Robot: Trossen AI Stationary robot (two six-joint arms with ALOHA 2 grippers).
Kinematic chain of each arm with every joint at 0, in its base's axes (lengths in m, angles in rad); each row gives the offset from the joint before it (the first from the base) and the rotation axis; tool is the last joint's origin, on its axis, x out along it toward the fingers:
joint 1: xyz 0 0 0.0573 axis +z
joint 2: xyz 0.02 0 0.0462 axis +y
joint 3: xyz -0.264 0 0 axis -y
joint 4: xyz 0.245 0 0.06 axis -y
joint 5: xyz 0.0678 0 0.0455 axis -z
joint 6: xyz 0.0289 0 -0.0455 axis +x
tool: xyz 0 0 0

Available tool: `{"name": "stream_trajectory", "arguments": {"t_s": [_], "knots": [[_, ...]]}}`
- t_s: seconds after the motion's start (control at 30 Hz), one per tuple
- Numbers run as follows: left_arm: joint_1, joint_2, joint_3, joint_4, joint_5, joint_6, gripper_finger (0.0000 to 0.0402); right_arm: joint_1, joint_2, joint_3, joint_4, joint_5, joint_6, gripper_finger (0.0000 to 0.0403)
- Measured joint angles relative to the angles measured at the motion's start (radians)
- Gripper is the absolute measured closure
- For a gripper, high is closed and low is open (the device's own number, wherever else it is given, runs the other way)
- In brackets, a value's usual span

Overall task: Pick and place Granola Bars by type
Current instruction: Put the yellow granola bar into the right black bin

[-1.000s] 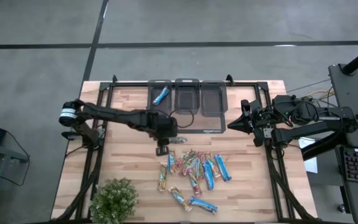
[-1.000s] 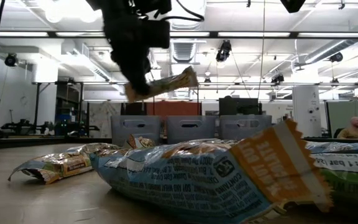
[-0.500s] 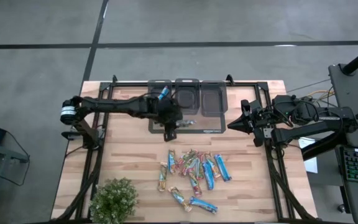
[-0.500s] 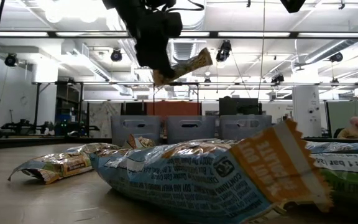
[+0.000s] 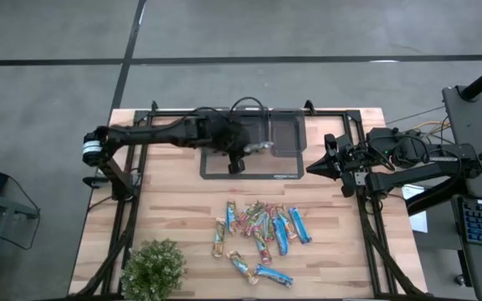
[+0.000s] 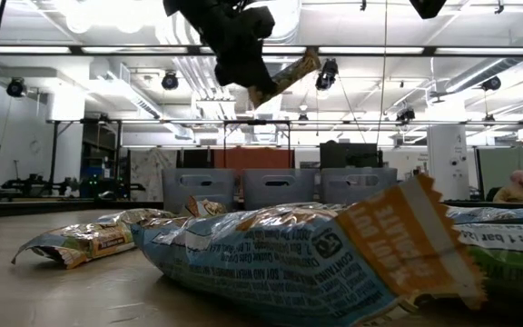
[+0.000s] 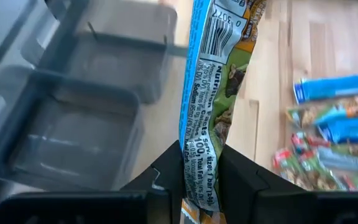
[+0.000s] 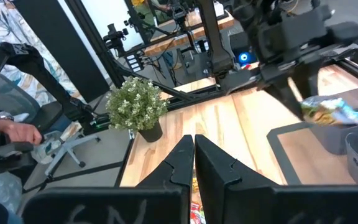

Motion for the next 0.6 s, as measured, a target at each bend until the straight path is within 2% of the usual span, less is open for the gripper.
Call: {"name": "stream_trajectory", "arguments": {"t_s": [0.27,0.6], "knots": [[0.031,0.047,0.073,0.023,0.012,0.023,0.0337,0.000,0.000,0.000,0.001,0.001,-0.004,0.0394],[0.070,0.212,0.307,0.025,0.046,-0.006,0.0337,0.000,0.000,0.000,0.001,0.001,-0.004,0.0394]]}}
